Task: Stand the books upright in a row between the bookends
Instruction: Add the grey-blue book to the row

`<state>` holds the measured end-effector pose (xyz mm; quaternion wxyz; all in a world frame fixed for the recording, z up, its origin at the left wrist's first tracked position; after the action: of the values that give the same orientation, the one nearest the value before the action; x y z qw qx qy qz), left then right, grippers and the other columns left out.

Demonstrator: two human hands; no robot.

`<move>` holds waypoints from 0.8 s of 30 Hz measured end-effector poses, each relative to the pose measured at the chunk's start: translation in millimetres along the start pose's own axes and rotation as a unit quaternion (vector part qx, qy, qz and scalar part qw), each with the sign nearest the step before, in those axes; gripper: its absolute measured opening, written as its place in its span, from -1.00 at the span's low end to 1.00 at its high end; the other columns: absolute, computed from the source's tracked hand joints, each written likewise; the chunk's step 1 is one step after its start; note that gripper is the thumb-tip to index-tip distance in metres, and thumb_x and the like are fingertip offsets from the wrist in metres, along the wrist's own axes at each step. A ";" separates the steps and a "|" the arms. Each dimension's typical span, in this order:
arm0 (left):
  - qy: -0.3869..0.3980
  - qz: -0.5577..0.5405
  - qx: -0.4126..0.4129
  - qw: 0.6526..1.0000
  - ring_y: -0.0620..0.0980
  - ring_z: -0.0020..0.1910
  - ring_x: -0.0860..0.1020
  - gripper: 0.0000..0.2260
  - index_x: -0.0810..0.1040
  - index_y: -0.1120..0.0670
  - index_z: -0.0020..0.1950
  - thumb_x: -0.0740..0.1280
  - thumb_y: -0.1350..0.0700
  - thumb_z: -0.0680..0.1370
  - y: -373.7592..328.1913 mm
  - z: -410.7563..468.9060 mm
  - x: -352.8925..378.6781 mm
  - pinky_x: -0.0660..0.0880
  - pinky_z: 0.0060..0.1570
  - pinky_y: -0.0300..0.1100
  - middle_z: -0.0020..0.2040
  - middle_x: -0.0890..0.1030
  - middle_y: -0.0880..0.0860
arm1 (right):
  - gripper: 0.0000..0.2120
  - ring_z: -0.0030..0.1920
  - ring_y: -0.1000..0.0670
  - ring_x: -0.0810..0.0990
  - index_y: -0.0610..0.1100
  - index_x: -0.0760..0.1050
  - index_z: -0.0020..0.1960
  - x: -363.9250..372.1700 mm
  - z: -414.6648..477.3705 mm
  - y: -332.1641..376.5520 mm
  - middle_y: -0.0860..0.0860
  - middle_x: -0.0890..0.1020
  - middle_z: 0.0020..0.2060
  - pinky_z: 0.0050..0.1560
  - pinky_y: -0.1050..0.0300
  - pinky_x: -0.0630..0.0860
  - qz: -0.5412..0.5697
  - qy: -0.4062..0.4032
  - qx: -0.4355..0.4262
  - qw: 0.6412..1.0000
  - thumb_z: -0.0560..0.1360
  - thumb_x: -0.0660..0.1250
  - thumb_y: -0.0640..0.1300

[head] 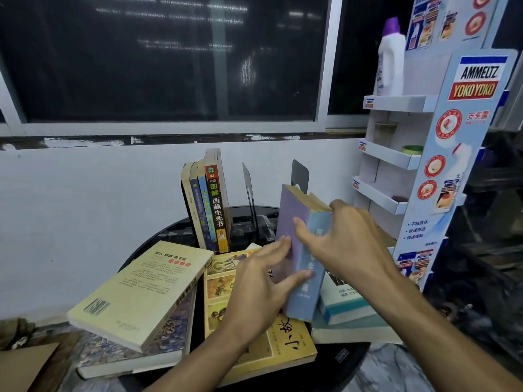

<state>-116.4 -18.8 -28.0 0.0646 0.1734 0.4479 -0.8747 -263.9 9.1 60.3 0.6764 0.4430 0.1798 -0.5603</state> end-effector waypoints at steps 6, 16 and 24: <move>-0.015 -0.012 0.011 1.000 -0.32 0.39 0.41 -0.40 0.45 0.02 0.47 0.51 -0.04 0.46 -6.0 17.6 -15.5 0.60 0.16 -0.23 0.45 0.47 -0.15 | -0.55 -0.44 0.16 0.33 -0.13 0.38 -0.20 -7.6 17.0 9.2 0.10 0.39 -0.44 -0.49 0.32 0.14 0.027 -0.071 -0.042 0.996 0.47 0.36 0.26; -0.108 0.237 0.081 0.962 -0.12 0.38 0.45 -0.64 0.59 0.00 0.36 0.44 0.08 0.56 13.5 109.2 -109.2 0.37 0.44 -0.05 0.35 0.57 -0.08 | -0.58 -0.41 0.22 0.32 -0.12 0.38 -0.16 0.6 57.0 39.2 0.13 0.38 -0.42 -0.51 0.32 0.18 0.065 -0.087 -0.099 0.989 0.48 0.36 0.23; -0.041 0.406 0.030 0.913 0.10 0.54 0.23 -0.45 0.42 -0.05 0.51 0.46 -0.02 0.54 45.3 170.4 -135.5 0.25 0.48 0.23 0.55 0.34 0.01 | -0.60 -0.40 0.16 0.33 -0.12 0.35 -0.18 30.0 78.6 59.6 0.13 0.36 -0.40 -0.44 0.27 0.18 0.084 -0.070 -0.122 0.987 0.49 0.37 0.19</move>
<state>-19.8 -188.6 78.2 0.4272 0.3056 0.3099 -0.7925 -220.0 -73.0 104.5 0.7810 0.3306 0.1606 -0.5049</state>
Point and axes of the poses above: each hand's wrist, its own z-axis towards the middle knuckle, its own x-axis out of the palm, y = z × x, the point moved 6 cm from there along z, towards the middle knuckle
